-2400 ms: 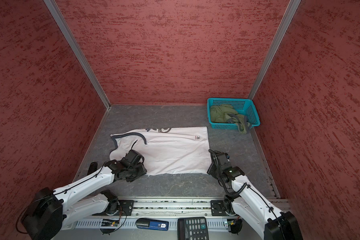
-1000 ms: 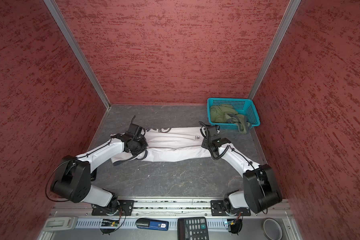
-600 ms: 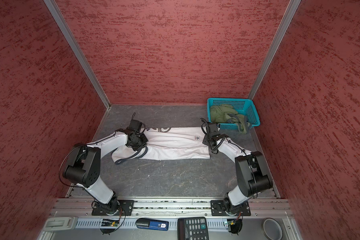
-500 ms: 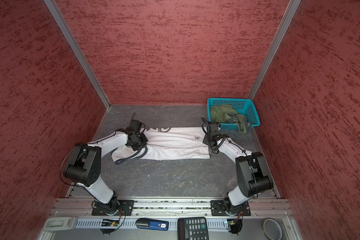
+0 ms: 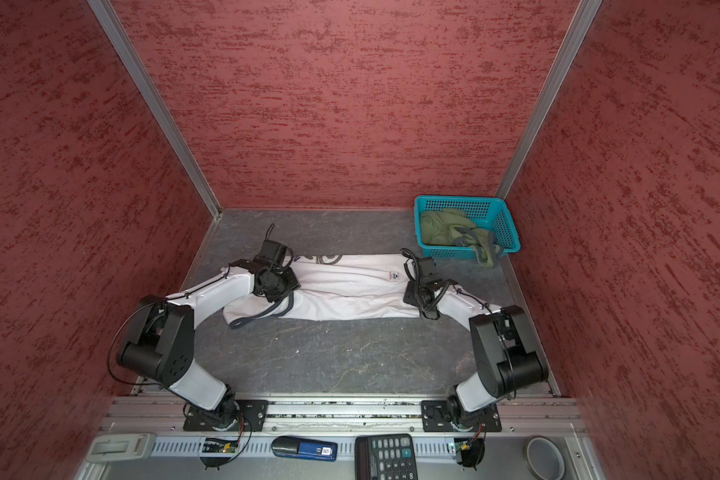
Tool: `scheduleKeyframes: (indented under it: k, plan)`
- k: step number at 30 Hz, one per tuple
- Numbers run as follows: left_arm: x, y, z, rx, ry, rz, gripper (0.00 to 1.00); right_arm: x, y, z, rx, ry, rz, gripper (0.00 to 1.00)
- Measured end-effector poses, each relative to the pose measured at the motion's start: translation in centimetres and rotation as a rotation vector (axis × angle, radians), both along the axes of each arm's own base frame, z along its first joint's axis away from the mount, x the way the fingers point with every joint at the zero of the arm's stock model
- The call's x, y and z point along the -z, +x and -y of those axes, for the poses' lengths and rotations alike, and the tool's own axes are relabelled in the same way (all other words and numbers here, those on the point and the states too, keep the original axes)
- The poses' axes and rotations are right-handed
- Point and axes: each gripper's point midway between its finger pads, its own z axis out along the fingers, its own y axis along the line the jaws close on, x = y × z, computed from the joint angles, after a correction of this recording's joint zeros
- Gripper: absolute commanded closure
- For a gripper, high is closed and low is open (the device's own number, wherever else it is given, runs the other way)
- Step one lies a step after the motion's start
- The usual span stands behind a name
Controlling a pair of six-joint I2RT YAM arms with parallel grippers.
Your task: Fold and stack the tank tops
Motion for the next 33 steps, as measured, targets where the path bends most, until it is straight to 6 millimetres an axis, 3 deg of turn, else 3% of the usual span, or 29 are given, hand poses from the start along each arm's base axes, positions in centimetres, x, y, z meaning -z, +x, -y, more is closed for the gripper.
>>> scheduleKeyframes:
  k: [6, 15, 27, 33]
  plan:
    - [0.2, -0.2, -0.1, 0.002, 0.012, -0.005, 0.53, 0.0, 0.3, -0.3, -0.008, 0.011, 0.010, 0.60]
    - [1.6, -0.4, -0.1, 0.008, 0.026, -0.041, 0.57, 0.3, 0.3, -0.7, -0.018, 0.025, 0.005, 0.59]
    - [2.0, -0.3, 0.1, 0.015, 0.021, -0.046, 0.92, 0.6, 0.3, -0.8, -0.022, 0.024, -0.004, 0.95]
    - [0.1, -0.1, 0.1, 0.011, 0.005, 0.000, 0.98, -0.3, 0.6, -0.3, -0.015, -0.007, 0.017, 1.00]
